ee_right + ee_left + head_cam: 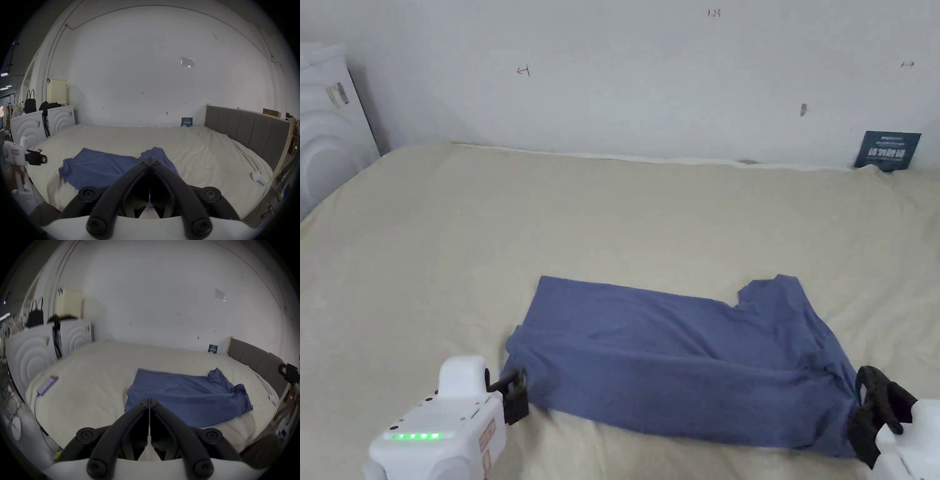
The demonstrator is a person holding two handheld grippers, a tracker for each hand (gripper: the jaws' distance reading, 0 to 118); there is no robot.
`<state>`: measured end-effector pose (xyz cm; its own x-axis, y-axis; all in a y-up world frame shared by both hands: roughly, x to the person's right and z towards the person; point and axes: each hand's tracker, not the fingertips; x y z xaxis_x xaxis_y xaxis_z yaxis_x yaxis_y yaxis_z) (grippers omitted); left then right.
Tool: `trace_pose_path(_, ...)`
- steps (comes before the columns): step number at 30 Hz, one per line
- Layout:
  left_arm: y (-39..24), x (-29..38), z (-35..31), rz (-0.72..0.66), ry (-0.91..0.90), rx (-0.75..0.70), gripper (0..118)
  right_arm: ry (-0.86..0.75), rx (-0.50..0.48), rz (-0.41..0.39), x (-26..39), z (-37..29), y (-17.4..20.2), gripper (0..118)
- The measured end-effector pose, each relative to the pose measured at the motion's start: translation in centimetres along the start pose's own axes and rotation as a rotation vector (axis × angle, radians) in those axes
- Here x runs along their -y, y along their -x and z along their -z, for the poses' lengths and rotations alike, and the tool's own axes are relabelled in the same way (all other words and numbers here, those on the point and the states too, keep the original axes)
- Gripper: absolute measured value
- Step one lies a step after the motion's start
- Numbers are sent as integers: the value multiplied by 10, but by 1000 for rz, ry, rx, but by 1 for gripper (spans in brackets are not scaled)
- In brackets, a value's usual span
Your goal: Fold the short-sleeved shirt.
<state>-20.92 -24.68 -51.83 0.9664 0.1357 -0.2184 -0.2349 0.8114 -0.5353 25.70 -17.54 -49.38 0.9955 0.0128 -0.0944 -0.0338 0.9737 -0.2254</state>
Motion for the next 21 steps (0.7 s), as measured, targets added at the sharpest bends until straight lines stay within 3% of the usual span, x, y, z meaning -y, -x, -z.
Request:
trace_pose_path(1,9,-1,20,-16,60,5,108,-1,5,2,2,2,-1,0)
trace_pose_path(2,15,1,34,-26,89,6,118,-1,1,2,5,3,-2,0)
trace_pose_path(6,30,4,94,71,141,-158,118,45,3,-12,15,13,-4,0)
trace_pose_path(10,27,11,124,128,192,-150,116,88,6,-18,23,21,-7,0)
trace_pose_path(11,23,12,127,158,202,-135,107,97,10,-20,24,23,-8,0)
trace_pose_path(13,12,19,122,241,186,-138,48,109,20,-22,25,27,-10,0)
trace_pose_path(14,6,20,119,271,181,-85,26,110,22,-23,25,28,-10,0)
trace_pose_path(15,-4,21,116,280,161,-32,16,112,21,-24,25,29,-11,0)
trace_pose_path(17,-20,21,112,383,151,-147,11,114,19,-34,24,31,-10,0)
trace_pose_path(18,-19,20,114,311,177,-68,10,115,17,-42,24,32,-10,0)
trace_pose_path(21,-13,14,107,213,131,-127,10,116,6,-77,23,31,-14,0)
